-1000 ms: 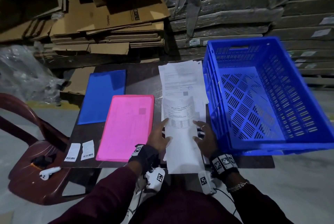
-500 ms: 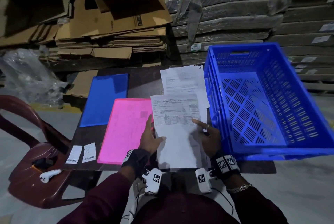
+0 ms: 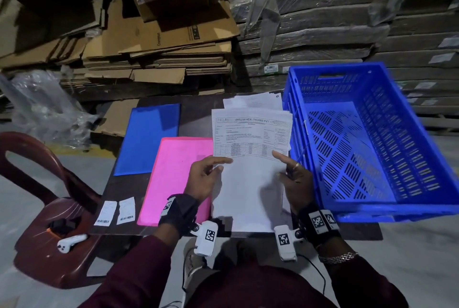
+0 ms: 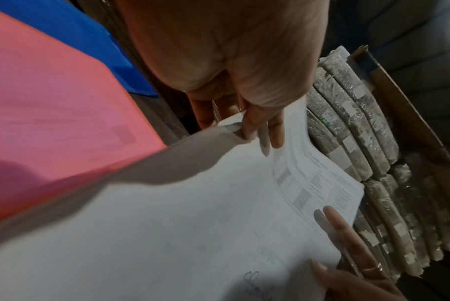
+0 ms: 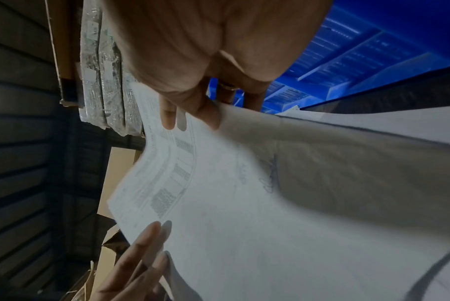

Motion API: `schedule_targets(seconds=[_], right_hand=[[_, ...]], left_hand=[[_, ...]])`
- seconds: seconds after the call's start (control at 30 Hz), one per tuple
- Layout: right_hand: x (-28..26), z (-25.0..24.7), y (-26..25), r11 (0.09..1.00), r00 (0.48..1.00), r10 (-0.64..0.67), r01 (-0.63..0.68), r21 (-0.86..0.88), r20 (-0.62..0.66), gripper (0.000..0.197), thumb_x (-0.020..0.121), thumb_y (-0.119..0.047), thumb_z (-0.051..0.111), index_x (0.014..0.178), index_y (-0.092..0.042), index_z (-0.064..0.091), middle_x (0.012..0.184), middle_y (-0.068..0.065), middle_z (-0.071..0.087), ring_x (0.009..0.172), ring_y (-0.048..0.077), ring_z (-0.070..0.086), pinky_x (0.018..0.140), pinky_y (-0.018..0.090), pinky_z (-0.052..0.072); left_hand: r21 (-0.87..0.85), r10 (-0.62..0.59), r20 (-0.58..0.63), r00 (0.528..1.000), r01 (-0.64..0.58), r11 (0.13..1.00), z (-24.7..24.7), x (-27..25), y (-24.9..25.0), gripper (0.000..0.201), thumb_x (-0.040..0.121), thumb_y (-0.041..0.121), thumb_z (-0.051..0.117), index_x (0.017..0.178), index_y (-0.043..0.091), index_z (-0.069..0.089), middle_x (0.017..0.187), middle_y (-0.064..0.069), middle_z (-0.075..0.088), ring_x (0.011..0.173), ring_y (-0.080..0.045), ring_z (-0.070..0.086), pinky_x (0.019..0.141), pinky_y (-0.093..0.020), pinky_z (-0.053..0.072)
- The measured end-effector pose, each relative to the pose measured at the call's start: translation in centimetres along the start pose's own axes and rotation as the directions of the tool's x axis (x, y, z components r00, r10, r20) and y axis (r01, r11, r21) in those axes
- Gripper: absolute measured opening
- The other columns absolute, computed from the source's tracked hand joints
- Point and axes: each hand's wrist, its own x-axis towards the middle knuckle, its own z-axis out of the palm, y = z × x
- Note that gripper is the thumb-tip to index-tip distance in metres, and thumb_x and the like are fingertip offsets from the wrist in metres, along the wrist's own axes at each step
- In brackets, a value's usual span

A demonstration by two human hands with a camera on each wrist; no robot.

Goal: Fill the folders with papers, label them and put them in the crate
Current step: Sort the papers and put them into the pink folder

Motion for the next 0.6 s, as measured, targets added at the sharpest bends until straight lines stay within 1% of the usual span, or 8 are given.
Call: schedule_targets(seconds=[0.07,0.1,0.13,0.2,0.27,0.37,0.5,0.6], right_hand=[[0.1,-0.2,-0.1,0.999,1.000,-0.016,0.015,0.043,0.018,0.062,0.078,0.019,0.049,0.122,-0.020,0.069,0.074,0.001,0.065,0.051,0.020,0.050,0.054,0.023,0.039],[0.2,-0.3,-0.2,0.998,0.999,-0.016,0.014,0.067,0.028,0.060,0.079,0.020,0.049,0.122,-0.016,0.070,0.095,0.003,0.073,0.071,0.032,0.066,0.068,0.031,0.050],[0.2,-0.3,-0.3,0.996,0.998,-0.027,0.023,0.088,0.049,0.055,0.081,0.020,0.049,0.121,-0.011,0.069,0.112,0.003,0.072,0.093,0.037,0.068,0.085,0.044,0.052],[0.1,-0.4,0.0,0.990,0.993,-0.071,0.059,0.128,0.090,0.044,0.086,0.012,0.053,0.119,-0.011,0.071,0.118,0.007,0.069,0.109,0.029,0.064,0.103,0.047,0.043],[0.1,-0.4,0.4,0.986,0.988,-0.092,0.074,0.147,0.121,0.041,0.089,0.008,0.055,0.118,-0.016,0.072,0.119,0.010,0.069,0.116,0.029,0.061,0.106,0.045,0.040],[0.0,-0.3,1.9,0.999,0.994,-0.006,0.001,0.053,0.108,0.057,0.081,0.019,0.054,0.114,-0.024,0.073,0.121,0.005,0.070,0.123,0.025,0.060,0.108,0.041,0.042],[-0.3,0.2,2.8,0.998,0.997,0.036,-0.033,-0.049,0.065,0.067,0.076,0.028,0.048,0.110,-0.024,0.074,0.114,-0.002,0.072,0.113,0.015,0.065,0.096,0.026,0.047],[0.0,0.2,2.6,0.992,0.997,-0.034,0.043,-0.117,0.075,0.071,0.070,0.032,0.042,0.111,-0.017,0.073,0.109,-0.003,0.072,0.101,0.027,0.069,0.087,0.024,0.051]], left_hand=[[-0.013,-0.001,-0.041,0.999,0.000,1.000,-0.2,0.2,0.2,0.034,0.088,-0.017,0.049,0.090,0.003,0.076,0.095,-0.001,0.072,0.094,-0.012,0.066,0.084,-0.023,0.048],[-0.025,-0.004,-0.072,0.997,0.003,1.000,-0.1,0.3,0.3,0.037,0.085,-0.020,0.047,0.083,0.001,0.077,0.092,-0.003,0.072,0.092,-0.013,0.066,0.083,-0.022,0.048],[-0.039,-0.005,-0.105,0.994,0.001,0.999,-0.1,0.5,0.3,0.038,0.082,-0.021,0.046,0.079,0.002,0.077,0.091,-0.007,0.073,0.094,-0.016,0.067,0.085,-0.025,0.049],[-0.067,-0.004,-0.156,0.988,-0.006,0.998,0.2,0.6,-0.2,0.037,0.082,-0.019,0.048,0.077,0.005,0.076,0.089,-0.012,0.074,0.096,-0.025,0.067,0.089,-0.033,0.051],[-0.072,-0.016,-0.175,0.985,0.004,0.997,0.6,0.5,-0.9,0.037,0.083,-0.018,0.047,0.081,0.006,0.075,0.090,-0.010,0.075,0.096,-0.024,0.067,0.086,-0.028,0.050],[-0.062,-0.087,-0.155,0.984,0.079,0.995,1.3,-0.1,-2.3,0.039,0.084,-0.019,0.047,0.089,0.007,0.076,0.098,-0.005,0.075,0.101,-0.015,0.067,0.085,-0.019,0.047],[-0.030,-0.171,-0.128,0.977,0.168,0.985,1.5,-0.8,-3.8,0.045,0.076,-0.023,0.046,0.080,0.009,0.077,0.093,-0.003,0.076,0.097,-0.016,0.067,0.087,-0.024,0.045],[-0.043,-0.174,-0.163,0.971,0.169,0.985,1.6,-0.8,-3.3,0.046,0.075,-0.023,0.043,0.076,0.008,0.077,0.089,-0.006,0.076,0.087,-0.015,0.066,0.084,-0.026,0.046]])
